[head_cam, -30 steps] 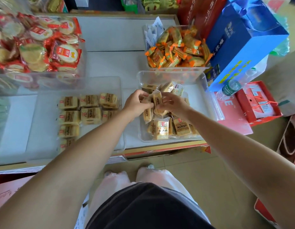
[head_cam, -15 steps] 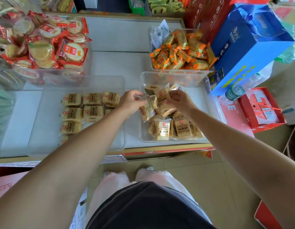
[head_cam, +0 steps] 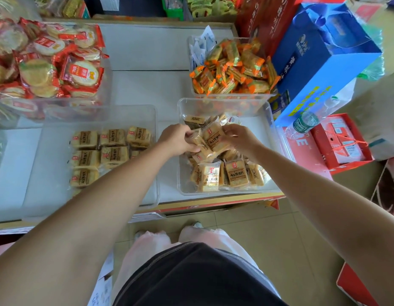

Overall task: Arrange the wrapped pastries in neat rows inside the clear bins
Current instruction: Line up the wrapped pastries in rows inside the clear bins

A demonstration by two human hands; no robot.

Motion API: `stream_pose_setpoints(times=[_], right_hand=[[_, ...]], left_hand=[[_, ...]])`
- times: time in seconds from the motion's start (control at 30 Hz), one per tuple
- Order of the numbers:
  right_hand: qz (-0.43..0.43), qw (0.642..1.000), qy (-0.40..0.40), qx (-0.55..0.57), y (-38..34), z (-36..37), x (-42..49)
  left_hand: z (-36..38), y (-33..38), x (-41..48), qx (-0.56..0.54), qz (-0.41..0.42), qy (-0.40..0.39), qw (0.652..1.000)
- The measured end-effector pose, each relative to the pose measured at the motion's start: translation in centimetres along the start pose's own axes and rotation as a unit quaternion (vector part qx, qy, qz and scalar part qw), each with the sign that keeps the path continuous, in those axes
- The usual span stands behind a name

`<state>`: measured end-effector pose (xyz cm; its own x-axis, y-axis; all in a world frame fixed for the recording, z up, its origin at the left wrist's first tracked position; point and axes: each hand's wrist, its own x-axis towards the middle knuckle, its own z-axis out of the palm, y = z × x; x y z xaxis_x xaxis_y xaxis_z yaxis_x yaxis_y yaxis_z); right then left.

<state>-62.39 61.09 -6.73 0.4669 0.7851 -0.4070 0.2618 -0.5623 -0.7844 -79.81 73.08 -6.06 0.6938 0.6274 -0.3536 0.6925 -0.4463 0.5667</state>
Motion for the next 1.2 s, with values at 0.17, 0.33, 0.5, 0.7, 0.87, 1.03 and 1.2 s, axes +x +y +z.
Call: stream_pose_setpoints(times=[0.17, 0.33, 0.5, 0.7, 0.87, 1.03, 1.2], right_hand=[[-0.018, 0.997, 0.044, 0.057, 0.1, -1.6, 0.6], [0.009, 0.999, 0.008, 0.036, 0.5, -2.4, 0.8], [-0.003, 0.998, 0.032, 0.059, 0.7, -3.4, 1.2], [0.010, 0.995, -0.043, 0.088, 0.2, -4.2, 1.2], [0.066, 0.983, -0.110, 0.131, 0.3, -3.1, 0.9], [0.011, 0.995, -0.085, 0.049, 0.0, -2.8, 1.0], [-0.010, 0.997, -0.080, -0.001, -0.3, -1.9, 0.4]], left_hand=[[-0.1, 0.5, 0.8, 0.027, -0.018, 0.029, 0.999], [0.5, 1.2, 1.8, -0.046, -0.047, -0.059, 0.996], [1.0, 1.5, 2.7, -0.059, -0.077, -0.049, 0.994], [0.8, 1.6, 3.3, -0.124, -0.090, -0.031, 0.988], [1.2, 1.3, 3.2, -0.225, -0.113, -0.059, 0.966], [0.9, 1.2, 2.7, -0.275, -0.093, -0.070, 0.954], [0.7, 1.5, 1.9, -0.300, -0.100, -0.086, 0.945]])
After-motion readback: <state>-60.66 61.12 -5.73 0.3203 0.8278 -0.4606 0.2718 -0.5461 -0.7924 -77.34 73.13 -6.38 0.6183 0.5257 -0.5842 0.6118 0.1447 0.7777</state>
